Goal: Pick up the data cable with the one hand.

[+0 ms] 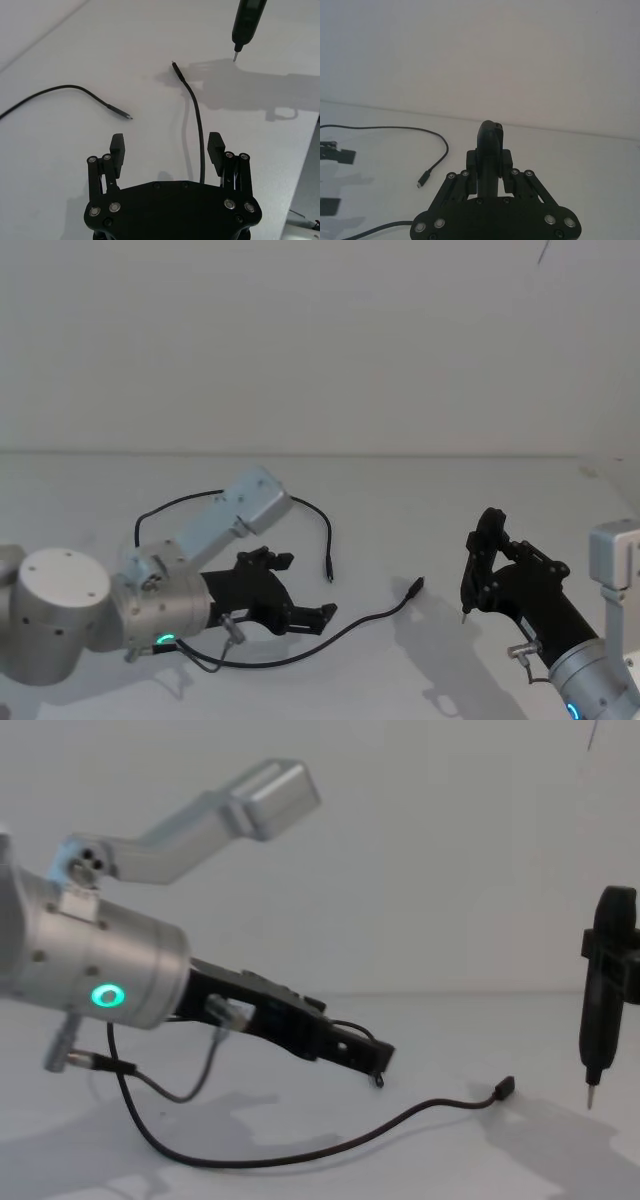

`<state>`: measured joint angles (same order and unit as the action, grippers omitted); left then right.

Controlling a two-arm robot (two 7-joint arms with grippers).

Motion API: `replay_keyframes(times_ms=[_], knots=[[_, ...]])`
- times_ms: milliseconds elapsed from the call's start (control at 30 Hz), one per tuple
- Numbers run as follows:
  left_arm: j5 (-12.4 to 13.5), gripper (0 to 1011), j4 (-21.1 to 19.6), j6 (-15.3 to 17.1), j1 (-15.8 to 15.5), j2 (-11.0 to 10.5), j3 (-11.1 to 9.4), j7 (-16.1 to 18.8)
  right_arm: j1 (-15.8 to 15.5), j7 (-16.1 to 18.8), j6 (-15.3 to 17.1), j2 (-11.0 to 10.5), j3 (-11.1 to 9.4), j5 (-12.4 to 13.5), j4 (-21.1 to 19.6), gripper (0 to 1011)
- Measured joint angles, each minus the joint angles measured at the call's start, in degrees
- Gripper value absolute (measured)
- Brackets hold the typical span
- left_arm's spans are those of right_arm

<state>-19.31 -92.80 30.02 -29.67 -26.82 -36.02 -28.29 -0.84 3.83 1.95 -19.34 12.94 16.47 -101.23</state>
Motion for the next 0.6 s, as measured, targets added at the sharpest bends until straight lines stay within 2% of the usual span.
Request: replay_keyframes(times_ms=[267, 600], knots=[[1.7, 1001, 3.3, 2.7, -2.0, 3.4, -2.5, 1.3, 0.0, 0.0, 0.0, 0.0, 0.0, 0.0, 0.0, 279], [2.8, 1001, 7.2, 4.8, -3.7, 7.1, -4.3, 2.0, 0.0, 0.0, 0.0, 0.0, 0.0, 0.0, 0.0, 279]])
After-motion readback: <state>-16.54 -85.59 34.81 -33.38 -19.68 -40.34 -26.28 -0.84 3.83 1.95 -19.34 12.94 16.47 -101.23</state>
